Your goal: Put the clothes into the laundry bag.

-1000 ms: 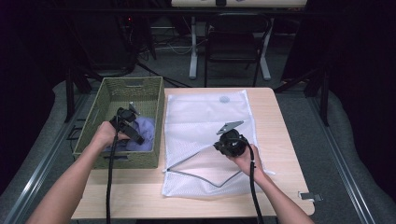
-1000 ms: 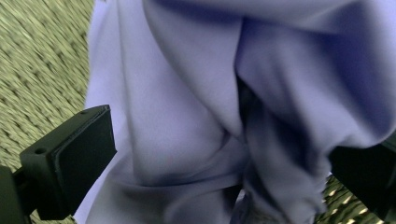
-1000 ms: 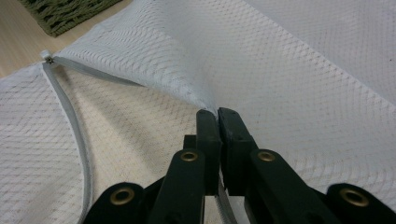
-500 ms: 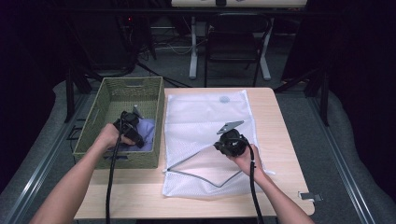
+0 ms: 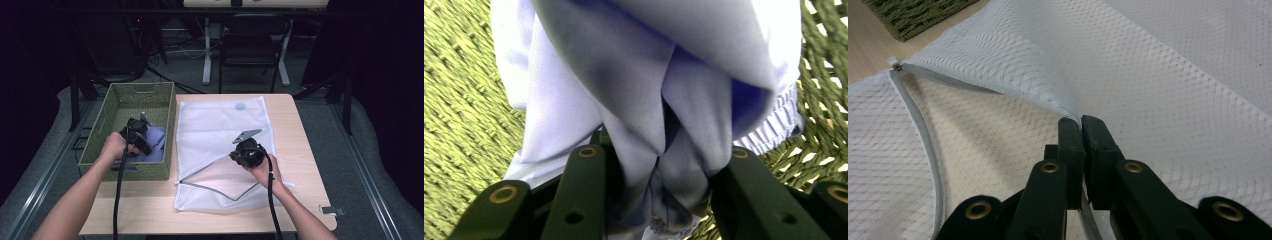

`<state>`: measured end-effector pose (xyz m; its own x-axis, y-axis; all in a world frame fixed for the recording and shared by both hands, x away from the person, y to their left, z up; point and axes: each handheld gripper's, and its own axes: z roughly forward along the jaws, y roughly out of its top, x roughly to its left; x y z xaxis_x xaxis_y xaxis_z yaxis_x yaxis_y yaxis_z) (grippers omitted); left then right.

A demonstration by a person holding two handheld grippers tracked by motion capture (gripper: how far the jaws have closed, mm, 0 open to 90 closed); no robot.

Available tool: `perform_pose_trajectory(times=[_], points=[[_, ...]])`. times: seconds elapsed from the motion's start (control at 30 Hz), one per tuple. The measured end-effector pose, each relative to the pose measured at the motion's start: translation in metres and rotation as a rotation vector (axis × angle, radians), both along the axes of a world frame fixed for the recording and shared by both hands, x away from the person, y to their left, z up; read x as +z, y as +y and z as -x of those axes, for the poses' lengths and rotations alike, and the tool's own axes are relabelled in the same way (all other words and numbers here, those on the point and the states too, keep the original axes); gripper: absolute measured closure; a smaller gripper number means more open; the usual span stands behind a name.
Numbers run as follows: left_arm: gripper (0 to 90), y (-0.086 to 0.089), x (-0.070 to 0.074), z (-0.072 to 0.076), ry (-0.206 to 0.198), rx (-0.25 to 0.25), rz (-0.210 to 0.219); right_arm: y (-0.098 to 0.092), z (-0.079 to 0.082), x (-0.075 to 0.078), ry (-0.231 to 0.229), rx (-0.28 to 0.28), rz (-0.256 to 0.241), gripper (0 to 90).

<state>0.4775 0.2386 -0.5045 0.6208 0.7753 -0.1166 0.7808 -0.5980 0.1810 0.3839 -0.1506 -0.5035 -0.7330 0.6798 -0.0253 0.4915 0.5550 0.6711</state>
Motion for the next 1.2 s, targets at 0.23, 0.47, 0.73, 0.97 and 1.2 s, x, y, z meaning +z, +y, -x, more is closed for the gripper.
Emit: perform_pose_trajectory(times=[0.23, 0.47, 0.73, 0.97, 1.2], points=[[72.0, 0.007, 0.013, 0.005, -0.034, 0.000, 0.020, 0.001, 0.001, 0.001, -0.006, 0.004, 0.002, 87.6], [72.5, 0.014, 0.026, 0.010, -0.068, 0.011, 0.033, 0.000, 0.000, 0.000, -0.001, 0.000, 0.004, 87.6], [72.9, 0.021, 0.042, 0.014, -0.098, 0.006, 0.035, 0.000, 0.000, 0.000, 0.002, 0.001, 0.008, 87.7], [73.3, 0.024, 0.057, 0.017, -0.122, 0.006, 0.031, 0.000, -0.001, -0.001, 0.002, 0.001, 0.009, 87.7], [73.3, 0.028, 0.071, 0.018, -0.150, 0.014, 0.026, 0.000, 0.000, 0.000, -0.001, 0.001, 0.005, 87.7]])
